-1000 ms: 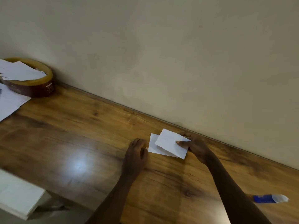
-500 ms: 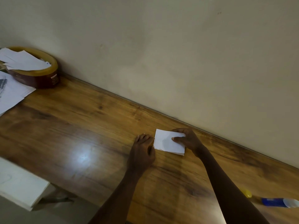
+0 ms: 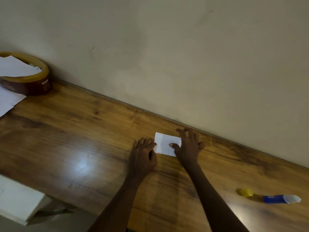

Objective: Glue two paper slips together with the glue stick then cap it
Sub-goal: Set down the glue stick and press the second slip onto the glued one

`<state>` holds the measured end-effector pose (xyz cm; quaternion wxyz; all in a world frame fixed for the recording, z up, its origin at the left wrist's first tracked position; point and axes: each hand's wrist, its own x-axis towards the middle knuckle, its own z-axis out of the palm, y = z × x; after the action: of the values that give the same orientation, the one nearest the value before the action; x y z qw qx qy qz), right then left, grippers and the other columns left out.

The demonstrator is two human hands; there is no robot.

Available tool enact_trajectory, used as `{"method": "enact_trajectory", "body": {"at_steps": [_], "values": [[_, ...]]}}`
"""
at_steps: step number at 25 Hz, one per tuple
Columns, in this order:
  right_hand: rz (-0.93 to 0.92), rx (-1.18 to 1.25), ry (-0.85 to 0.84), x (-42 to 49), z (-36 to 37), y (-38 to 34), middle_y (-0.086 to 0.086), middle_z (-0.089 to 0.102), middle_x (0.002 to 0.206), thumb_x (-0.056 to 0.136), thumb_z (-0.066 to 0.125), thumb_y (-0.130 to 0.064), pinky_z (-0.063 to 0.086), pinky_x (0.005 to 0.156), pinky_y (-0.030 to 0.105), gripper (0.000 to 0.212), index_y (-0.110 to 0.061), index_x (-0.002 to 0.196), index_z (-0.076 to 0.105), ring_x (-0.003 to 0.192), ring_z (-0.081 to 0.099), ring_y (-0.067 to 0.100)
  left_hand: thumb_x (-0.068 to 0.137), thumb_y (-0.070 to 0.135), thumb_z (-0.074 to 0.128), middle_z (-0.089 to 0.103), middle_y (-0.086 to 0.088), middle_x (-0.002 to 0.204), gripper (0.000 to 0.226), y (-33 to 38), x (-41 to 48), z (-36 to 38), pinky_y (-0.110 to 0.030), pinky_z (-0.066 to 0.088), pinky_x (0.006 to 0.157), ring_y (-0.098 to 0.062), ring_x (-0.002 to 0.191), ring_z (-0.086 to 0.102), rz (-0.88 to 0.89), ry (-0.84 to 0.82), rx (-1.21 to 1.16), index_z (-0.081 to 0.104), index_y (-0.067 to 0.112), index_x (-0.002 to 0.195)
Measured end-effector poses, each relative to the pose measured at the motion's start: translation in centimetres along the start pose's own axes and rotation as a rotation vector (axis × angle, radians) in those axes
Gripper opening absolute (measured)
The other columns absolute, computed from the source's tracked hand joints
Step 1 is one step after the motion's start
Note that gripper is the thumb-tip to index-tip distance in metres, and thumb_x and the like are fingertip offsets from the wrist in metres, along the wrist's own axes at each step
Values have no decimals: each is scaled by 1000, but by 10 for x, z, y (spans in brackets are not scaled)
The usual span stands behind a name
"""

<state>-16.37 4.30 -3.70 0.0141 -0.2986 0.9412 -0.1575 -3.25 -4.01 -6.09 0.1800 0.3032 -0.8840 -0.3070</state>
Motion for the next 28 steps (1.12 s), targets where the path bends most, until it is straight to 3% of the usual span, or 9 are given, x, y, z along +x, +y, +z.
{"method": "enact_trajectory", "body": {"at_steps": [2,4,6,12,20,25,28], "values": [[-103,-30,17,-13,7,-9,4,41,138,80,60,-15,18,97,49,48,-24,124,44,128,28,28,84,13,49,54,-12,132,34,1,0,1,-42,16,115,-26,132,38,4,-4,-3,55,10,118],[-234,26,-153,-23,17,-24,0,39,142,84,52,-20,14,99,53,48,-27,129,37,133,23,24,85,12,49,52,-14,133,36,1,0,1,-42,14,116,-28,133,36,1,-18,-2,52,9,121],[-223,44,-258,-29,23,-31,-5,35,144,86,49,-31,11,102,58,48,-29,132,33,137,16,22,85,12,49,52,-16,133,38,1,1,1,-42,12,117,-28,133,36,-11,-27,12,50,8,123],[97,56,-24,-22,13,6,-5,45,140,91,40,-23,12,101,53,37,-25,127,42,136,20,24,84,13,50,59,-13,127,33,6,-2,-1,-42,10,115,-28,130,40,-24,1,24,57,8,116],[76,19,-11,-59,8,16,-3,46,139,90,41,-26,9,98,44,36,-21,125,45,136,21,24,84,12,51,60,-12,125,32,8,-1,-3,-40,10,115,-27,128,42,-23,8,20,58,8,115],[73,18,-72,-79,9,10,2,44,140,90,42,-23,14,103,51,37,-17,127,44,138,18,28,84,11,51,60,-14,124,31,9,-2,-3,-43,13,115,-28,127,43,-25,7,13,58,8,114],[-21,94,-107,-78,10,-17,2,44,140,89,42,-23,11,104,52,36,-16,125,46,138,18,27,85,12,50,57,-13,129,33,8,-2,-4,-40,10,116,-27,130,40,-37,-2,2,56,9,117]]}}
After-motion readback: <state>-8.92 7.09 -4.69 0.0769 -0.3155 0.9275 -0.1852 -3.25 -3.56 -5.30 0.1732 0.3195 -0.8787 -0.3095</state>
